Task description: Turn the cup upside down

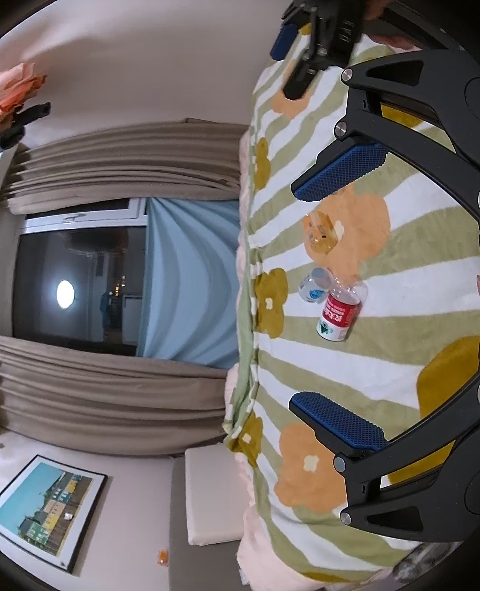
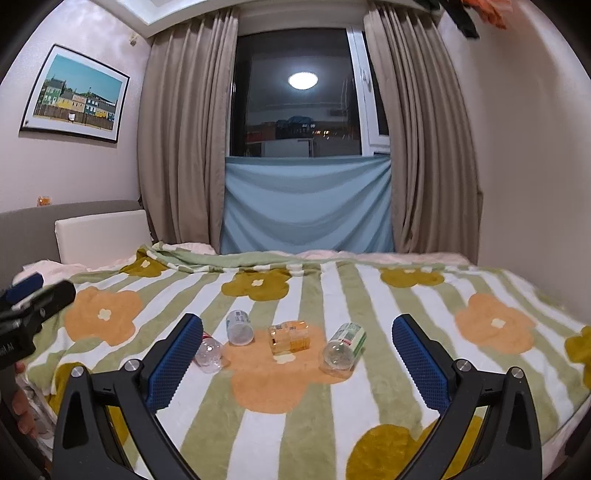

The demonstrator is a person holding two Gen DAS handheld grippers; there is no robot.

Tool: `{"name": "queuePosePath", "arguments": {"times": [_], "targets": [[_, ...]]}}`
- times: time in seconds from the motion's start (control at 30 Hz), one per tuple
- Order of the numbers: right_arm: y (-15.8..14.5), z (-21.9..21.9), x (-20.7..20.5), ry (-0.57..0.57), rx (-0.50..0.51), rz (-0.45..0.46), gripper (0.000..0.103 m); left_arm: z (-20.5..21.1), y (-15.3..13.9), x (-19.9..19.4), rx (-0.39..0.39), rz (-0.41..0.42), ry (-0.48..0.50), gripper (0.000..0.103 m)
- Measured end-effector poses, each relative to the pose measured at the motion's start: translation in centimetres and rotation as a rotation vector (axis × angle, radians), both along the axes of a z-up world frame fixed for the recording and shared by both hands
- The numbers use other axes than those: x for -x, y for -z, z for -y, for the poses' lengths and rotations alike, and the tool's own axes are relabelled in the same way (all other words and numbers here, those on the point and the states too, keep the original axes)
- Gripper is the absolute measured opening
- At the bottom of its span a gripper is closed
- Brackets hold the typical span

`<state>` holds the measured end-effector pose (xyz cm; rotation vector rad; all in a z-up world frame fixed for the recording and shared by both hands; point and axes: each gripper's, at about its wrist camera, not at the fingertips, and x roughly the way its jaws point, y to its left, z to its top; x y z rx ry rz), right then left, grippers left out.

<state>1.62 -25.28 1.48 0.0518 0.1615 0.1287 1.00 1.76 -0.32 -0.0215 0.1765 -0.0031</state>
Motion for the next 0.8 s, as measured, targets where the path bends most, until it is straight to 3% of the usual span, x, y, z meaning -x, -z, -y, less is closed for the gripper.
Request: {"name": "queuePosePath", "arguments": {"times": [0.17,0.33,0.6,0.8], "targets": [[-0.6,1.7,-4.9,0.001,0.007,-0.1,0.102,-0.8,0.1,-2.9,-0.007,-0.057,-0.013,0.103],[0.2,4.2,-13.1,0.003,-0.005,-0.3,0.102,-1.6,0.5,-6.6,-0.017,-0.117,-0.022,0.103],[6.2,7.8,-28.0,-0.035,-0.146,-0.706,0.102,-2.9,3.1,-12.5,-0.033,-0.231,-0.039,0.103],[10.4,7.9,-33.1,-0.001,-0.175,-0.864,0.102,-3.1,6.6,-16.2,-0.064,-0.354,-0.008,0.103]]}}
